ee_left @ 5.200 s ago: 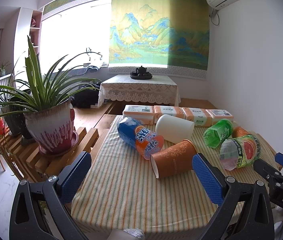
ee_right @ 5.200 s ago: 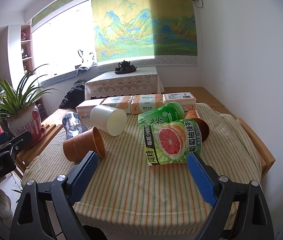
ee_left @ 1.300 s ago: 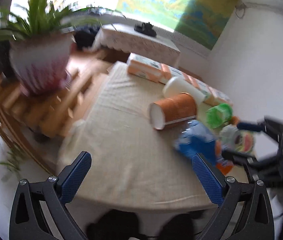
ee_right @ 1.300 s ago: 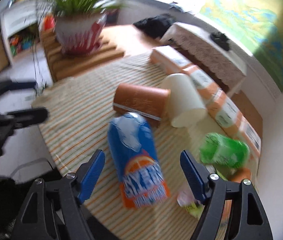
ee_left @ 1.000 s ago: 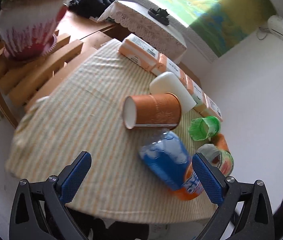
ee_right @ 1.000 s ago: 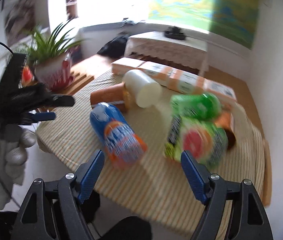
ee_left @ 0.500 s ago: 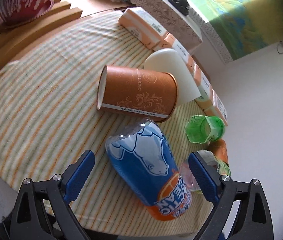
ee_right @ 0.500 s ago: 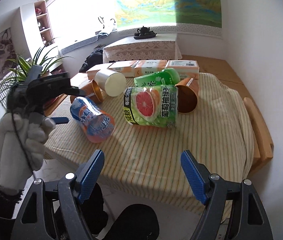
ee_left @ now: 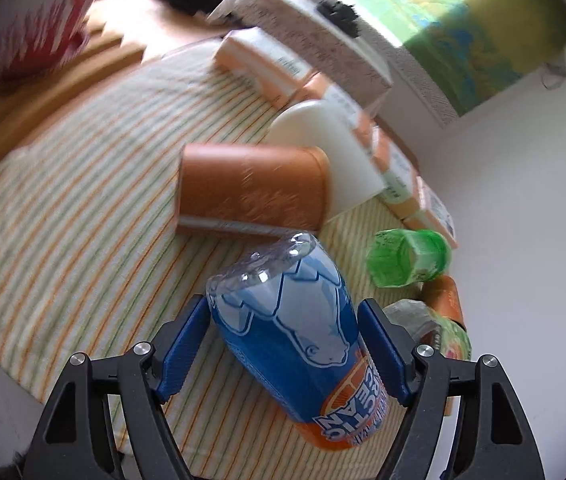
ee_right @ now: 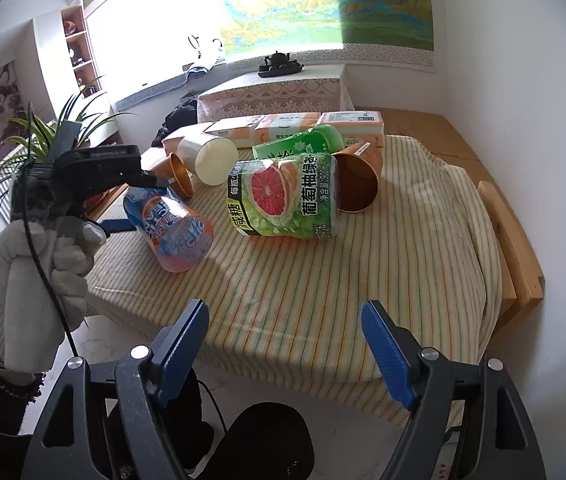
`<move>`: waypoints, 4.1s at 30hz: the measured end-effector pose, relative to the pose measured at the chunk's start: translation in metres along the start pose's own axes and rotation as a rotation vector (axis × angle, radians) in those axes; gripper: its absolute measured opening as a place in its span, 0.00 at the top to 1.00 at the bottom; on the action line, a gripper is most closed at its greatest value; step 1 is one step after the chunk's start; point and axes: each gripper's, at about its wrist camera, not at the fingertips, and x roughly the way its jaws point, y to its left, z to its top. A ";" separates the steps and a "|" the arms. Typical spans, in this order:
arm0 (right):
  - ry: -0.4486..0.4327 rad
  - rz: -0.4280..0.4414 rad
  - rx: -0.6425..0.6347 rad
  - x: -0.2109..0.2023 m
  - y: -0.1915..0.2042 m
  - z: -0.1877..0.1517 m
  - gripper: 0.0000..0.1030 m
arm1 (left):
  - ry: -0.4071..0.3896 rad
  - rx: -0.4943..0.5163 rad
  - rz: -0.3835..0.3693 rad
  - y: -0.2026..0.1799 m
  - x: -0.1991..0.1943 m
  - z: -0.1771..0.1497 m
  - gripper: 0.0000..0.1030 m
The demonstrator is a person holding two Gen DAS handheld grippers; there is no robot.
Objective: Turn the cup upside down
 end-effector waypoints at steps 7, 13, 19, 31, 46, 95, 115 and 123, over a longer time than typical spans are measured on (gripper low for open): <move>-0.005 0.011 0.020 0.001 0.002 -0.002 0.27 | -0.128 0.342 0.045 -0.049 -0.015 0.002 0.24; -0.007 0.021 0.036 0.002 0.004 -0.004 0.27 | -0.204 0.604 0.113 -0.073 -0.014 -0.005 0.24; -0.014 0.015 0.049 0.004 0.006 -0.006 0.27 | -0.270 0.827 0.178 -0.094 -0.013 -0.036 0.24; -0.039 -0.011 0.068 0.002 0.007 -0.008 0.27 | -0.336 0.927 0.204 -0.106 -0.009 -0.066 0.24; -0.054 -0.022 0.071 -0.005 0.009 -0.009 0.27 | -0.317 0.935 0.148 -0.102 -0.012 -0.071 0.18; -0.197 -0.099 0.043 -0.010 0.079 0.003 0.19 | -0.409 0.676 0.065 0.016 -0.175 -0.086 0.01; -0.252 -0.203 0.048 0.003 0.082 -0.014 0.14 | -0.376 0.572 0.156 0.052 -0.140 -0.101 0.01; -0.299 -0.223 0.083 0.001 0.080 -0.011 0.14 | -0.386 0.604 0.130 0.029 -0.133 -0.100 0.01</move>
